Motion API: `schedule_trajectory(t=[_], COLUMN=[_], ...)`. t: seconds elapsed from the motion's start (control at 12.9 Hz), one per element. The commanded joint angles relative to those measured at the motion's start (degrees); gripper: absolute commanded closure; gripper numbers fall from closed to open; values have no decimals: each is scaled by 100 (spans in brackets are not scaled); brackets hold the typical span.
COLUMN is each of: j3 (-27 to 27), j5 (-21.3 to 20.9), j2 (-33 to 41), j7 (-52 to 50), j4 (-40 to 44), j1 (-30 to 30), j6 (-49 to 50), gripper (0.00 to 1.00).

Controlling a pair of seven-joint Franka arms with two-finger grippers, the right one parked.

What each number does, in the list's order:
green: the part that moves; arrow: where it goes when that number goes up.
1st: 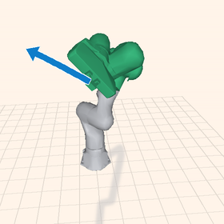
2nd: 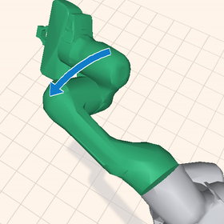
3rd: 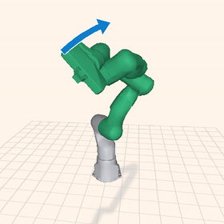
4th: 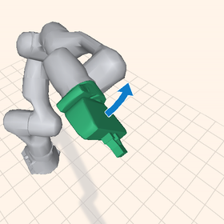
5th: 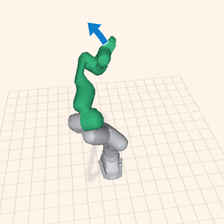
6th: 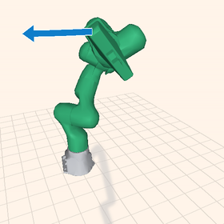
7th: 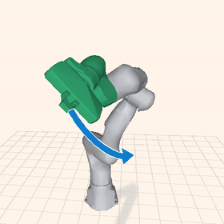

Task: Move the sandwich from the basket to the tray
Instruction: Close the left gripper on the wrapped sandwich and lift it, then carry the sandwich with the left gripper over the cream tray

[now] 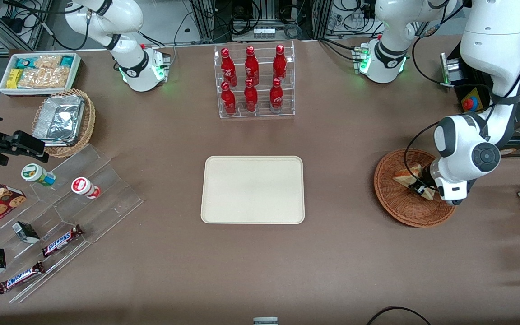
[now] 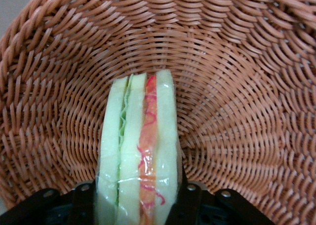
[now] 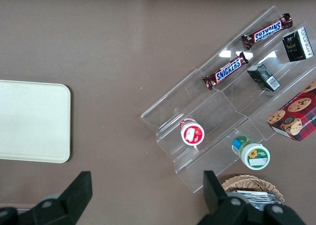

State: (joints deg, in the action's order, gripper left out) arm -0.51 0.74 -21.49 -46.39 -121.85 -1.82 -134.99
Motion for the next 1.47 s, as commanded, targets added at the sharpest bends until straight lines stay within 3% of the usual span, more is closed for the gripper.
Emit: schedule_trajectory(t=[0.0,0.23,0.47,0.7,0.93,1.4], j3=[95,95,95,113,148,956], j5=[-3,-30,-4,364,392,357], j2=[251,207,199,-135,-451,-1576], j7=[25,16,16,-2,25,542], j4=[502,1294,1479,1717,2067,3448], j1=[163,830,1603,2394,2957,3248], j6=[919,1800,1749,1362,1370,1458], gripper=[56,56,56,56,61,64])
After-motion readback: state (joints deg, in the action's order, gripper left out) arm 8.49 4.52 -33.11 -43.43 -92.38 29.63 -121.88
